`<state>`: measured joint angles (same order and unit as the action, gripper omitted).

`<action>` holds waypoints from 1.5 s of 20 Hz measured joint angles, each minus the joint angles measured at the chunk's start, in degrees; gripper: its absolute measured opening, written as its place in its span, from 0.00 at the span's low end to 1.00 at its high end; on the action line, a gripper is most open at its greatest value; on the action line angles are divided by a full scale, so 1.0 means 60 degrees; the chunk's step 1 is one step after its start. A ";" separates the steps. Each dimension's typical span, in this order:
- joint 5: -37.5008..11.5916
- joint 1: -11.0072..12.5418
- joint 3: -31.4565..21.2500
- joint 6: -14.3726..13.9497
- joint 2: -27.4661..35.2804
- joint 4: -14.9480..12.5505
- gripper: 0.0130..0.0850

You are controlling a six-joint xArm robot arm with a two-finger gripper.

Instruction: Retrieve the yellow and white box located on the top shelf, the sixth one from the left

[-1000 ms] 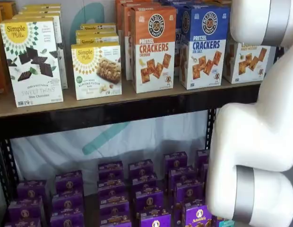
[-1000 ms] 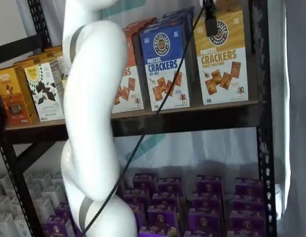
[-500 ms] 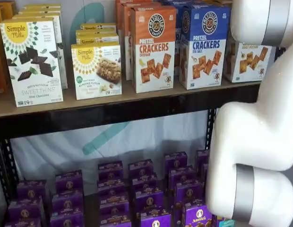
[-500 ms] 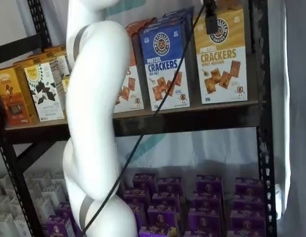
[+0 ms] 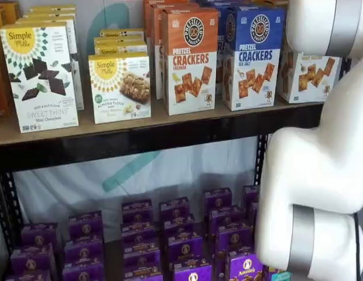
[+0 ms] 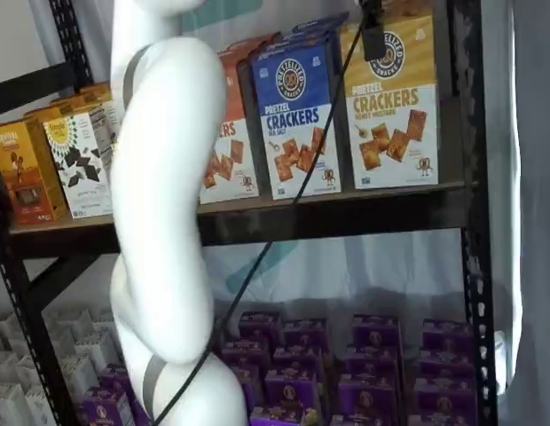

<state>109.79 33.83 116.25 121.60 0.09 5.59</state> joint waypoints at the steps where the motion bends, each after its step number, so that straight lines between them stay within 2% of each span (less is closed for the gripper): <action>1: -0.0006 0.0036 -0.0146 0.0017 -0.0136 0.0042 0.72; 11: -0.0026 0.0766 -0.1419 0.0595 -0.1372 0.0383 0.72; 16: 0.0196 0.1008 -0.1916 0.0709 -0.1951 0.0625 0.72; 24: 0.0376 0.0938 -0.3007 0.0619 -0.3125 0.0628 0.72; 28: 0.0651 0.0720 -0.3548 0.0391 -0.3753 0.0603 0.72; 30: 0.0873 0.0492 -0.3807 0.0163 -0.4068 0.0566 0.72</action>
<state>115.03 36.78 93.40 122.58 -24.31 8.98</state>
